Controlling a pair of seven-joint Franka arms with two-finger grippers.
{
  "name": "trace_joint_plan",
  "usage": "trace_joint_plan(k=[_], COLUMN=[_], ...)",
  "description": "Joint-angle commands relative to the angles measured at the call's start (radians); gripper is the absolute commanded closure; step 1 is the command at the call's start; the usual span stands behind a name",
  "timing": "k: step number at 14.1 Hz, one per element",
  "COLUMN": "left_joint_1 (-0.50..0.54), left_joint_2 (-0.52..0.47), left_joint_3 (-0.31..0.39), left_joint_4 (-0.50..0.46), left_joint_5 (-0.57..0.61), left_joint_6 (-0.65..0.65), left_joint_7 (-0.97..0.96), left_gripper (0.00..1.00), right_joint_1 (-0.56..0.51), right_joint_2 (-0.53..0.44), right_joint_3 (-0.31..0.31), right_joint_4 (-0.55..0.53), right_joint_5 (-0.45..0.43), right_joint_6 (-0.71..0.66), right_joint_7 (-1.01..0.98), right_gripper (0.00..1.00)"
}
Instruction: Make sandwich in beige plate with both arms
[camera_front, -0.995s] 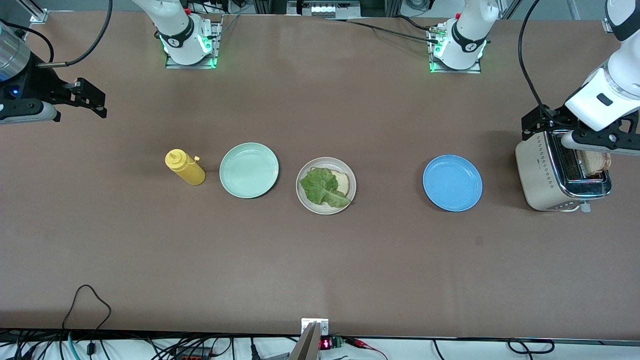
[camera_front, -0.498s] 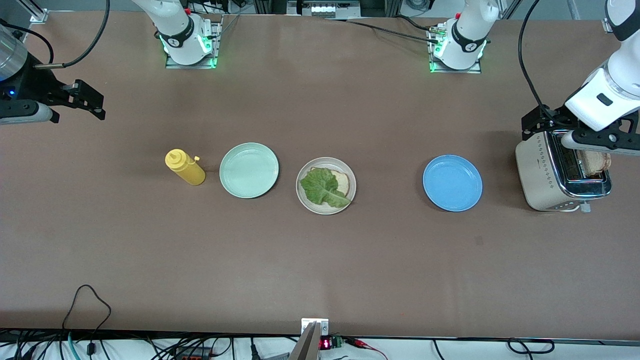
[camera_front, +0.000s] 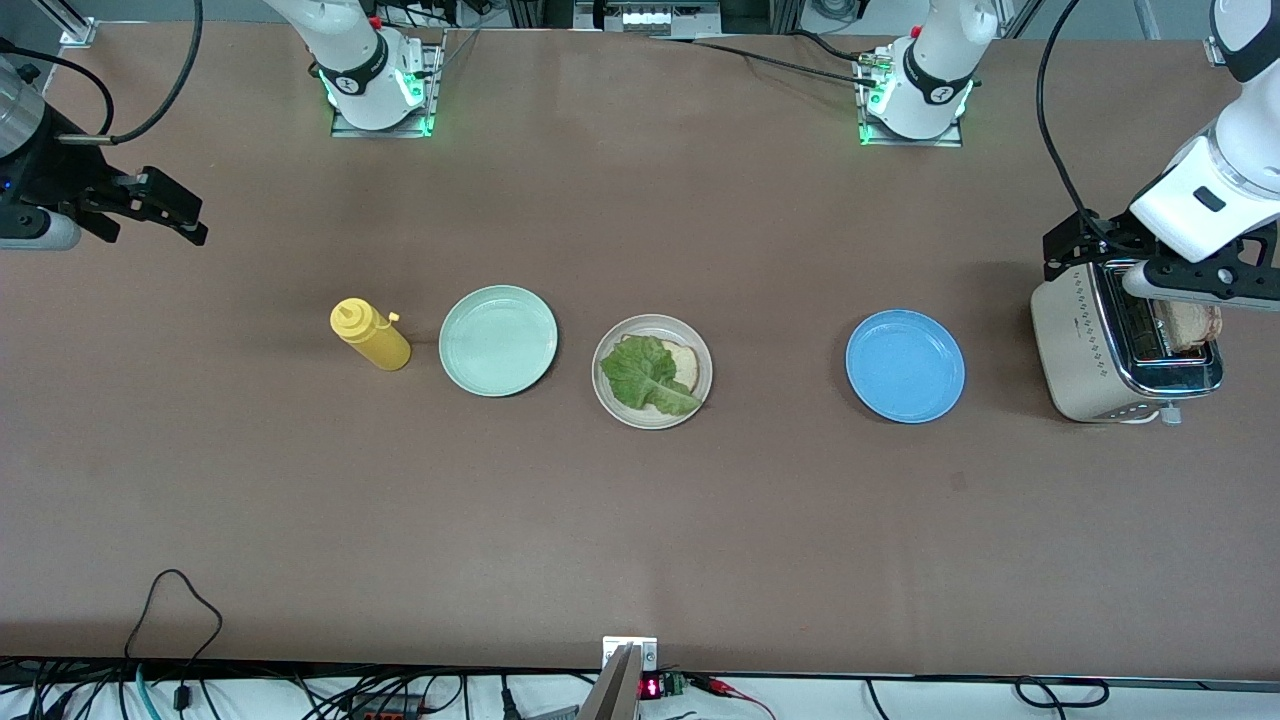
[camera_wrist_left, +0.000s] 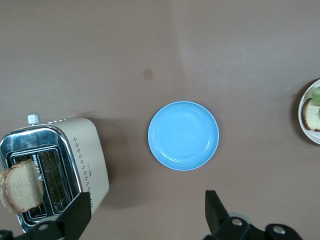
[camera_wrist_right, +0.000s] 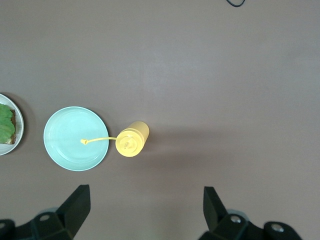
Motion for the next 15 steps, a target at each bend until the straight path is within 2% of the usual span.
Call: trace_joint_plan(k=[1,15], left_joint_1=[0.004,0.003], left_joint_2=[-0.006,-0.006], left_joint_3=[0.001,-0.001], left_joint_4=[0.004,0.004], left_joint_5=[-0.008,-0.008], left_joint_6=[-0.012,-0.01], left_joint_7=[0.005,-0.006], left_gripper=[0.0,0.0], right_joint_1=[-0.016,-0.012], right_joint_2=[0.0,0.003], right_joint_3=[0.012,0.012], right_joint_4=[0.016,0.021], right_joint_5=[0.012,0.009], right_joint_6=[0.006,0.0], right_joint_7=[0.004,0.012], right_gripper=[0.0,0.0])
